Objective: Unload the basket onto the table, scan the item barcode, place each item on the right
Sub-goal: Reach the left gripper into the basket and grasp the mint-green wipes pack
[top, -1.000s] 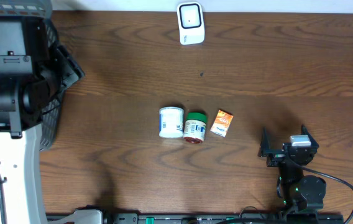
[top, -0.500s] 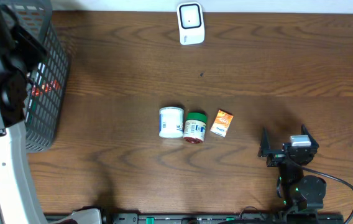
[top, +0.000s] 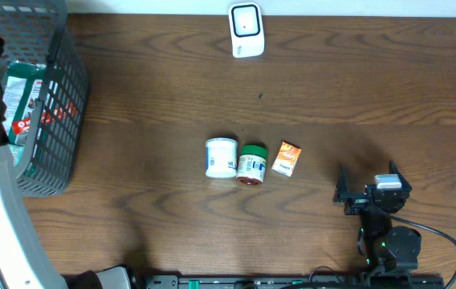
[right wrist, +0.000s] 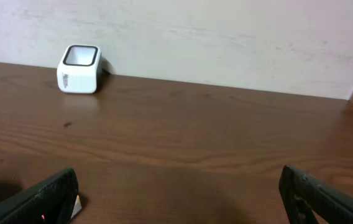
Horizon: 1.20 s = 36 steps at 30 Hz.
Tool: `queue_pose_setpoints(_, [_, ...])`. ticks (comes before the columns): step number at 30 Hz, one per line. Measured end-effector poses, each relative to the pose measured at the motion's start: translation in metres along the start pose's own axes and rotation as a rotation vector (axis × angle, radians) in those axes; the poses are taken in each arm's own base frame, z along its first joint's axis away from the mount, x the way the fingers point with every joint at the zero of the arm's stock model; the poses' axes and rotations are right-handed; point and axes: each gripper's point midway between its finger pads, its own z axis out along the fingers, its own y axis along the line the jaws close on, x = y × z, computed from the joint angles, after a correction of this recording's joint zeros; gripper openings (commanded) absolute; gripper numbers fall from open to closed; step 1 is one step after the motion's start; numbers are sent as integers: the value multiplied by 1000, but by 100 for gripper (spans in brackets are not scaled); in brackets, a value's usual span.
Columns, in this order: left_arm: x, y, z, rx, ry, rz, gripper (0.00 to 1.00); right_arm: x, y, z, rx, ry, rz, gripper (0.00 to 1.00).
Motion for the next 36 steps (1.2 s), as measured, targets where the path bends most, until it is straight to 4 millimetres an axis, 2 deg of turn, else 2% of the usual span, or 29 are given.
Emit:
queue_pose_setpoints(4, [1,9,21,-49,14,67,76,0,0,0,0,0,0,99])
queue_pose_setpoints(10, [22,19,58,-112,103,156,76,0,0,0,0,0,0,99])
queue_pose_setpoints(15, [37,20,73,-97,175,172,76,0,0,0,0,0,0,99])
queue_pose_setpoints(20, [55,51,91,-188,276,175,76,0,0,0,0,0,0,99])
queue_pose_setpoints(24, [79,90,121,-308,394,149,77,0,0,0,0,0,0,99])
queue_pose_setpoints(27, [88,111,135,-364,446,126,77,0,0,0,0,0,0,99])
queue_pose_setpoints(31, [103,124,151,-382,509,97,77,0,0,0,0,0,0,99])
queue_pose_setpoints(36, [124,130,169,-394,576,100,77,0,0,0,0,0,0,99])
